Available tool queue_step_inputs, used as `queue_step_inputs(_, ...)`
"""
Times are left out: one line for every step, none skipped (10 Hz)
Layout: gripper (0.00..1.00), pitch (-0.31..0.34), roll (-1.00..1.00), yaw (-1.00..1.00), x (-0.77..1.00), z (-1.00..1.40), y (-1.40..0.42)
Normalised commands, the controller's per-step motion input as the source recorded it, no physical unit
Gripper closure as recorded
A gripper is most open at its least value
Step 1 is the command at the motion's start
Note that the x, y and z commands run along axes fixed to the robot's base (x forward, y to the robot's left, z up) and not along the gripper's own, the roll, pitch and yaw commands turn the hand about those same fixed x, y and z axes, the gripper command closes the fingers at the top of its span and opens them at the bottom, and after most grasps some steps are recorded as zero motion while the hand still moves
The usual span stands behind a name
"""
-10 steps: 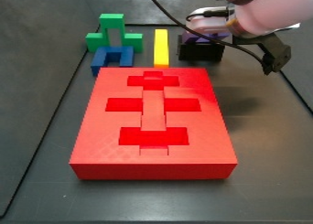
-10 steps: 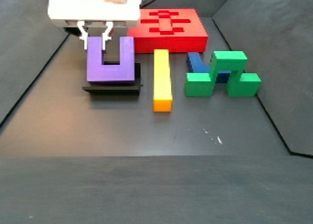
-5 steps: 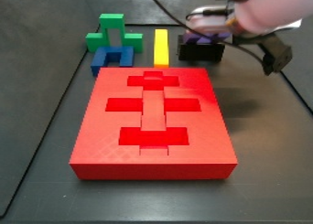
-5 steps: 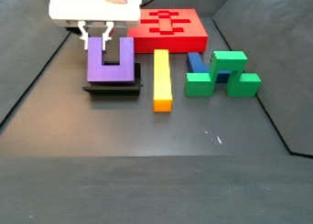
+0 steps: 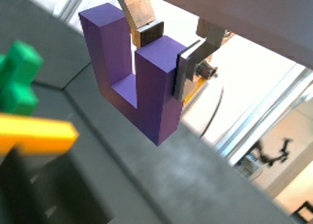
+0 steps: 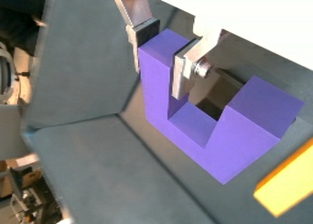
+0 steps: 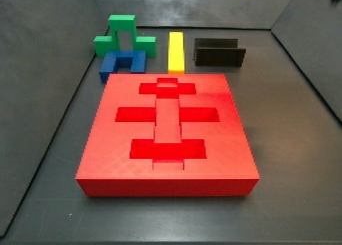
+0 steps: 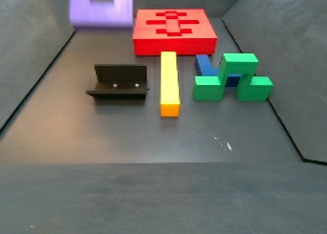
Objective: Pick up the purple object. Move up. Place the purple object on the fixture. Regrasp the purple object. Move to above the board. Insert the purple object.
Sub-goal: Move to above the board.
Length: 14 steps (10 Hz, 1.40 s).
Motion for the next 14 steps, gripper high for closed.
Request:
queue_step_inputs(1.00, 0.024, -0.02, 0.00, 0.02, 1.40, 0.02)
queue_step_inputs(1.00, 0.038, -0.02, 0.00, 0.02, 0.63, 0.00)
queue_step_inputs(1.00, 0.056, 0.01, 0.01, 0.03, 0.24, -0.01)
queue_step_inputs(1.00, 0.068, -1.00, -0.11, -1.31, 0.27, -1.40)
queue_step_inputs(1.00, 0.060, -1.00, -0.11, -1.32, 0.29, -1.40)
queue_step_inputs(1.00, 0.029, -1.00, -0.10, -1.40, 0.28, -1.33)
queue_step_inputs(1.00, 0.027, -1.00, -0.09, -1.40, 0.26, -1.29)
queue_step_inputs(1.00, 0.027, -1.00, -0.09, -1.40, 0.27, -1.27)
queue_step_inputs(1.00, 0.032, -1.00, -0.09, -1.40, 0.26, -1.26)
queue_step_inputs(1.00, 0.034, -1.00, -0.08, -0.65, 0.11, -0.53)
queue_step_inputs(1.00, 0.038, -1.00, -0.08, -0.41, 0.06, -0.31)
queue_step_inputs(1.00, 0.051, -1.00, -0.07, -0.15, 0.03, -0.11)
queue_step_inputs(1.00, 0.044, -1.00, -0.07, -0.13, 0.03, -0.08)
queue_step_inputs(1.00, 0.028, -1.00, -0.06, -0.11, 0.01, -0.03)
